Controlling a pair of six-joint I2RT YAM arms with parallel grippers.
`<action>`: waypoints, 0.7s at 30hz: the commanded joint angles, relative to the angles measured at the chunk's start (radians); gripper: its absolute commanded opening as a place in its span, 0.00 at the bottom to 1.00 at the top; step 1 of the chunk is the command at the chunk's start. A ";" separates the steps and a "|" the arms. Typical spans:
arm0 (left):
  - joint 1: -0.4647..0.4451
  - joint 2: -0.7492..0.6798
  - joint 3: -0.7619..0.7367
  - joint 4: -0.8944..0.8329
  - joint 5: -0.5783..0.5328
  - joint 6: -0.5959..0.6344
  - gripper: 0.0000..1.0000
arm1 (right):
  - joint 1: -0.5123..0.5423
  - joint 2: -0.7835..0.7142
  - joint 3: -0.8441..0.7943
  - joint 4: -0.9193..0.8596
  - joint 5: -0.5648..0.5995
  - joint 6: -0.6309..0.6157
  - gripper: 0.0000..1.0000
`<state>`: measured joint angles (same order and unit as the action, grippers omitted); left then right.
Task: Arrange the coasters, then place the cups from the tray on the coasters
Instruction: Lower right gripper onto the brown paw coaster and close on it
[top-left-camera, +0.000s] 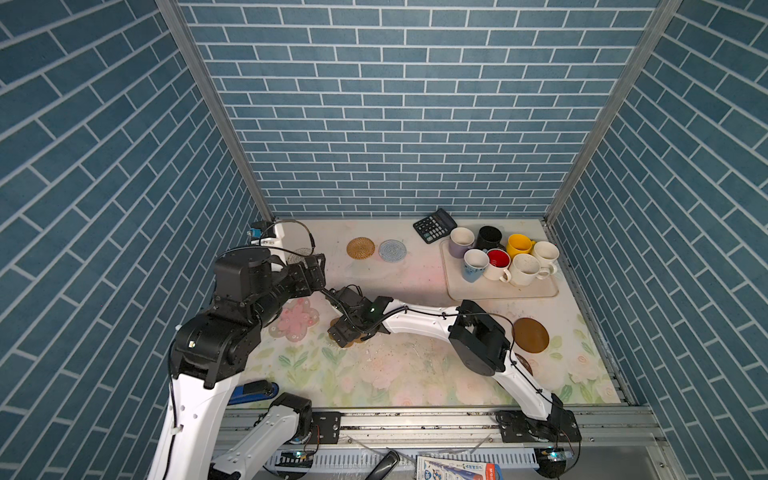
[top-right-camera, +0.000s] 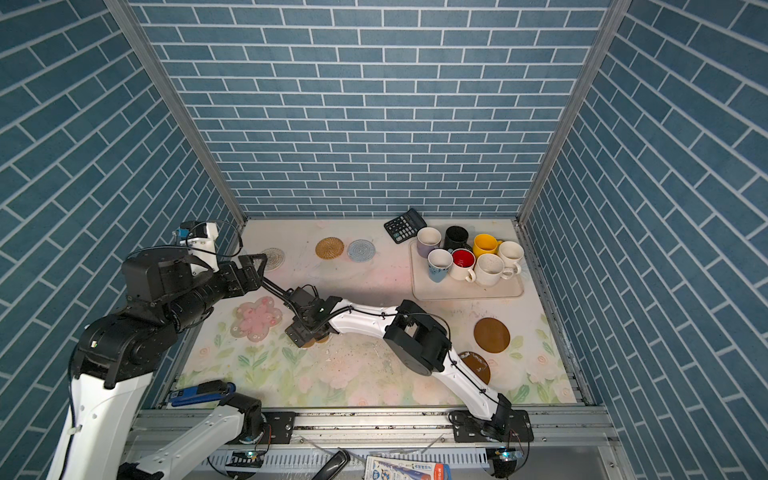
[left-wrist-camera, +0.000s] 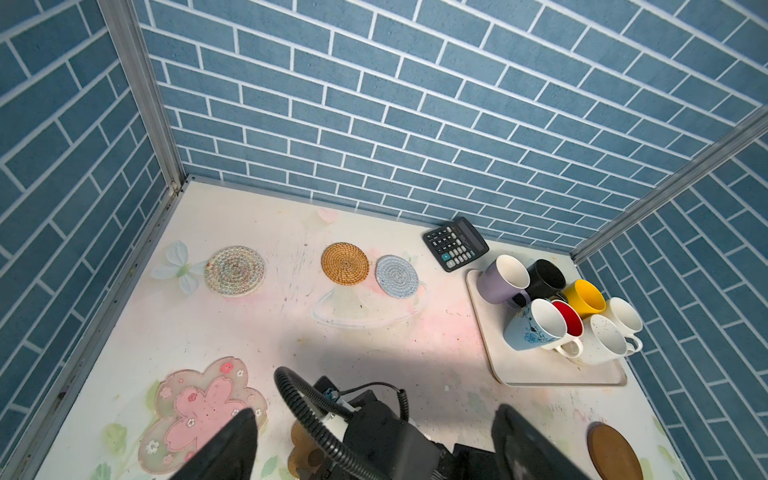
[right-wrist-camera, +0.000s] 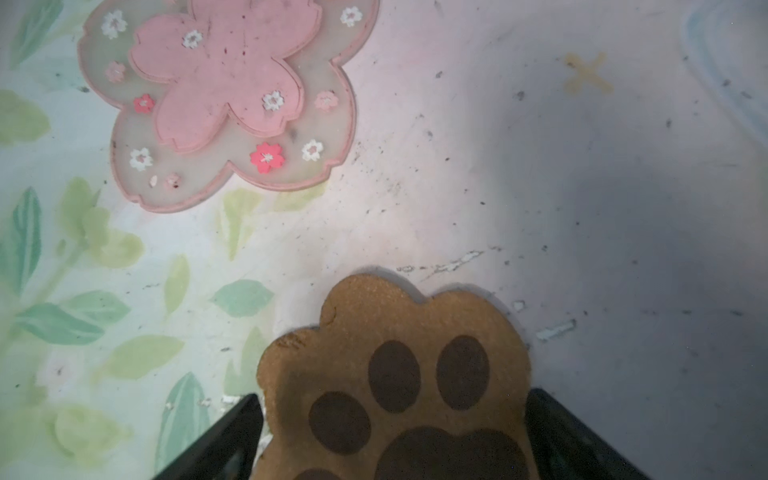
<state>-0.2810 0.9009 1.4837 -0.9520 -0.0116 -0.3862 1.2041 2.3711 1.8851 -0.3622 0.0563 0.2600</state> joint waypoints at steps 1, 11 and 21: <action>0.004 0.018 0.041 -0.039 0.037 0.020 0.89 | 0.023 0.029 0.064 -0.037 0.025 -0.027 0.99; 0.005 0.054 0.041 -0.036 0.076 0.015 0.90 | 0.041 0.055 0.045 -0.057 0.040 -0.008 0.99; 0.004 0.080 0.054 -0.024 0.108 0.001 0.90 | 0.049 0.014 0.075 -0.087 0.079 -0.063 0.99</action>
<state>-0.2810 0.9794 1.5101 -0.9749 0.0734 -0.3813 1.2419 2.3974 1.9221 -0.3775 0.1173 0.2382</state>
